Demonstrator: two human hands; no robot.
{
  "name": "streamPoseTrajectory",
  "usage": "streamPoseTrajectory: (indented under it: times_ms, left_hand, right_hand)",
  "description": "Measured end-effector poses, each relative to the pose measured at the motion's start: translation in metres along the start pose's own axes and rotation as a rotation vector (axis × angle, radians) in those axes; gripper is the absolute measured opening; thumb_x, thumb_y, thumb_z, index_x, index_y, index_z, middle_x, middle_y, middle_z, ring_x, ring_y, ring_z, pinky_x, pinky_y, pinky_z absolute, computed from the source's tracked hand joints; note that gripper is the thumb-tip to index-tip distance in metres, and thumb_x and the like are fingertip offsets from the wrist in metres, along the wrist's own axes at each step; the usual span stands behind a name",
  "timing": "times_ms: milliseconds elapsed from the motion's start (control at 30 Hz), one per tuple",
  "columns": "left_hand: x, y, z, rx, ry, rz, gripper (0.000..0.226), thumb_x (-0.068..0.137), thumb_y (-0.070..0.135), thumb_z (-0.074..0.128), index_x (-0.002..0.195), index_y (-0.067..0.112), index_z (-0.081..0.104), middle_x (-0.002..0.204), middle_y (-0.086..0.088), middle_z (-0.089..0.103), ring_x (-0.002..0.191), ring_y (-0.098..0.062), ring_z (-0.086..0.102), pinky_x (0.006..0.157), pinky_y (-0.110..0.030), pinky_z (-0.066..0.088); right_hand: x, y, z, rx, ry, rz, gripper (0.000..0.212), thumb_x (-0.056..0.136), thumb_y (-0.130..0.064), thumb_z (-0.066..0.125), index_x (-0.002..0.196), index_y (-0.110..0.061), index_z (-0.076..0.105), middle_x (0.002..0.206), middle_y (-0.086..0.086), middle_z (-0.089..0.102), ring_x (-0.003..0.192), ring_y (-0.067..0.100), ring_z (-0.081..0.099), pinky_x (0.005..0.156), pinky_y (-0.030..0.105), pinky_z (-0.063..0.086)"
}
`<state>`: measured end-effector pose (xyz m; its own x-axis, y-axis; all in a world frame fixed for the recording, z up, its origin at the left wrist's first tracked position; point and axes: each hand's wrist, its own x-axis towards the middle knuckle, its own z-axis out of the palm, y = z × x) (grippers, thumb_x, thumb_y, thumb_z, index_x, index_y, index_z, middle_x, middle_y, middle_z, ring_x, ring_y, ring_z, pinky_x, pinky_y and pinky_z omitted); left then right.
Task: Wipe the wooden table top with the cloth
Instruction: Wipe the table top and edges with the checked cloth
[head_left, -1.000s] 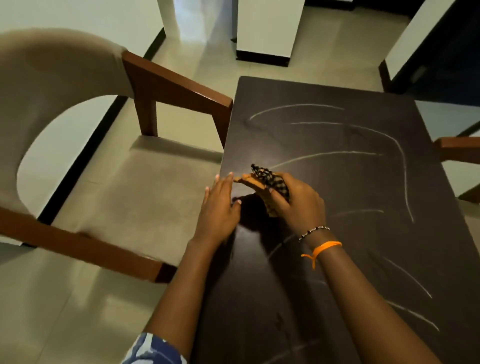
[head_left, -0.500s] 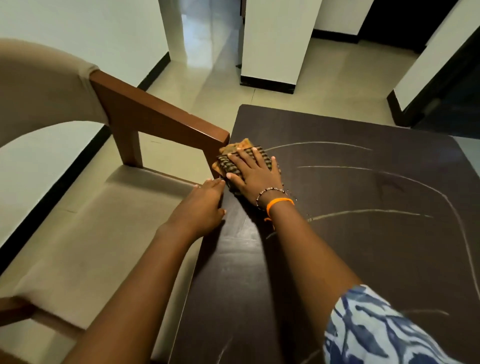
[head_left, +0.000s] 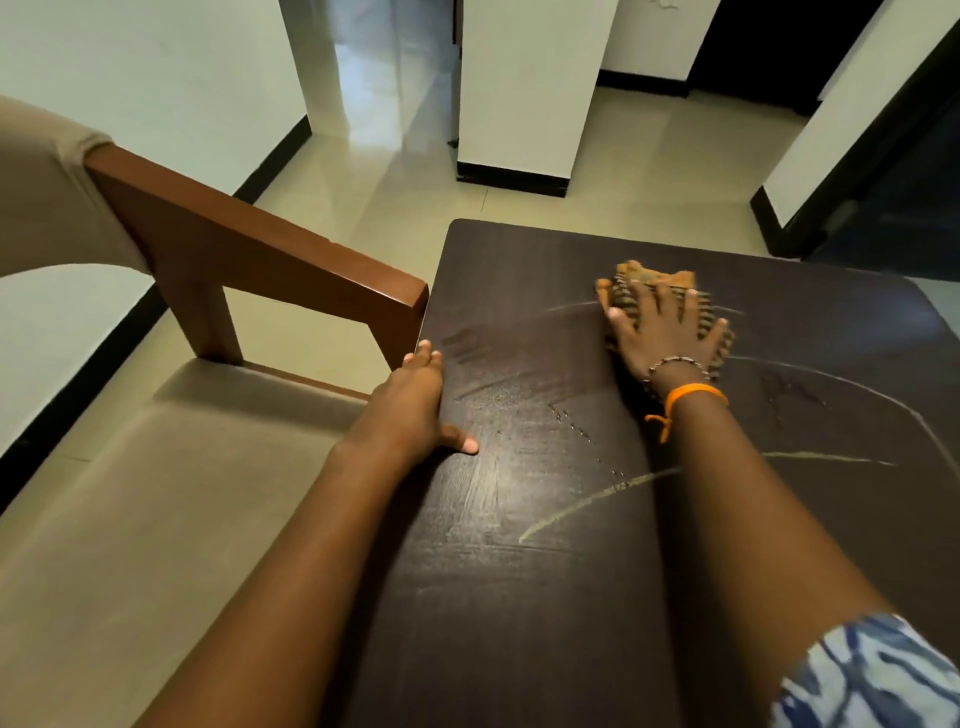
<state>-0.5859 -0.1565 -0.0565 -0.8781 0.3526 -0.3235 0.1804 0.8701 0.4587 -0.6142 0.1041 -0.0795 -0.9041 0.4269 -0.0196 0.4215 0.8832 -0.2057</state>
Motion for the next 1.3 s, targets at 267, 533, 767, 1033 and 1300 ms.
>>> streamPoseTrajectory:
  times_ms: [267, 533, 767, 1033, 1300]
  left_hand:
    - [0.003, 0.002, -0.005, 0.053, -0.012, -0.009, 0.112, 0.060, 0.038, 0.083, 0.148, 0.011, 0.018, 0.157, -0.008, 0.019, 0.142, -0.029, 0.025, 0.114, -0.039, 0.027]
    - [0.026, 0.033, -0.018, 0.178, -0.009, 0.059, 0.110, 0.070, 0.040, 0.074, 0.149, 0.005, 0.007, 0.159, -0.009, -0.003, 0.147, -0.025, -0.001, 0.118, -0.040, 0.011]
    - [0.044, 0.033, -0.019, 0.253, -0.139, 0.028, 0.111, 0.068, 0.042, 0.076, 0.148, 0.001, 0.010, 0.159, -0.012, 0.003, 0.146, -0.029, 0.011, 0.117, -0.040, 0.019]
    - [0.053, 0.028, -0.015, 0.235, -0.145, 0.012, 0.095, 0.067, 0.039, 0.080, 0.142, 0.009, 0.032, 0.153, -0.013, 0.026, 0.139, -0.031, 0.030, 0.111, -0.040, 0.033]
    - [0.049, 0.029, -0.016, 0.287, -0.164, 0.034, 0.113, 0.071, 0.044, 0.073, 0.149, 0.004, 0.001, 0.159, -0.009, -0.004, 0.147, -0.026, 0.004, 0.119, -0.038, 0.016]
  right_hand:
    - [-0.023, -0.162, 0.041, 0.018, -0.103, -0.428, 0.055, 0.094, -0.044, 0.034, 0.145, -0.028, 0.021, 0.157, -0.003, 0.014, 0.145, 0.026, 0.000, 0.112, 0.060, -0.006]
    - [0.027, -0.009, 0.003, 0.013, -0.003, -0.186, 0.051, 0.095, -0.044, 0.035, 0.144, -0.031, 0.025, 0.155, -0.006, 0.019, 0.144, 0.023, 0.009, 0.112, 0.062, 0.004]
    - [0.042, 0.008, 0.000, 0.085, -0.018, 0.150, 0.059, 0.094, -0.049, 0.031, 0.147, -0.032, 0.011, 0.158, -0.003, 0.008, 0.145, 0.027, -0.004, 0.111, 0.061, -0.008]
    - [0.043, -0.171, 0.037, -0.004, -0.245, -0.468, 0.048, 0.096, -0.046, 0.029, 0.143, -0.043, 0.020, 0.159, -0.005, 0.001, 0.145, 0.027, -0.011, 0.110, 0.061, -0.010]
    - [0.110, -0.028, 0.013, 0.011, -0.077, -0.166, 0.050, 0.094, -0.046, 0.031, 0.143, -0.040, 0.024, 0.157, -0.003, 0.014, 0.145, 0.026, 0.005, 0.115, 0.059, 0.002]
